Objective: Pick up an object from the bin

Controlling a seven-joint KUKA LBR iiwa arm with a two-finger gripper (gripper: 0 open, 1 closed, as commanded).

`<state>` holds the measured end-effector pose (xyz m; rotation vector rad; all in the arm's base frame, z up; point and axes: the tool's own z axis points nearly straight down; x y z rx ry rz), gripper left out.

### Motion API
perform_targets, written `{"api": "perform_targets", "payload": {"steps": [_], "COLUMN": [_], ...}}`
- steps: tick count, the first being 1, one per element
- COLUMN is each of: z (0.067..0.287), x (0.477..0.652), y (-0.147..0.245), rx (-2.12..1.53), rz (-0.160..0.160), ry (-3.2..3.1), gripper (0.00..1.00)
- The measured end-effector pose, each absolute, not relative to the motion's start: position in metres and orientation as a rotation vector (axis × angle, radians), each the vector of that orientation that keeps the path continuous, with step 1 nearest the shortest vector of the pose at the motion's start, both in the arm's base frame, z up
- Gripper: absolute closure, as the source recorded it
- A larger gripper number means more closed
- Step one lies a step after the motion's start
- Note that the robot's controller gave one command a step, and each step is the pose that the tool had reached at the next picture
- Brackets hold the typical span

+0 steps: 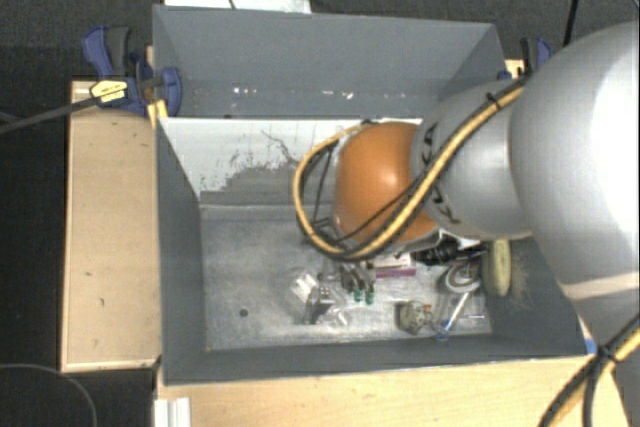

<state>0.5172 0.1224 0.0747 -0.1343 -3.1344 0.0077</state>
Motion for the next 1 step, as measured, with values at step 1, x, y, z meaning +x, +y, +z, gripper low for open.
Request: {"api": "perform_targets", "payload": {"steps": [1], "z": [0.0781], "x": [0.5181], "y": [0.1285], "rx": [-0.131], "rz": [-0.002], "ry": [-3.140], "gripper": [1.00]}}
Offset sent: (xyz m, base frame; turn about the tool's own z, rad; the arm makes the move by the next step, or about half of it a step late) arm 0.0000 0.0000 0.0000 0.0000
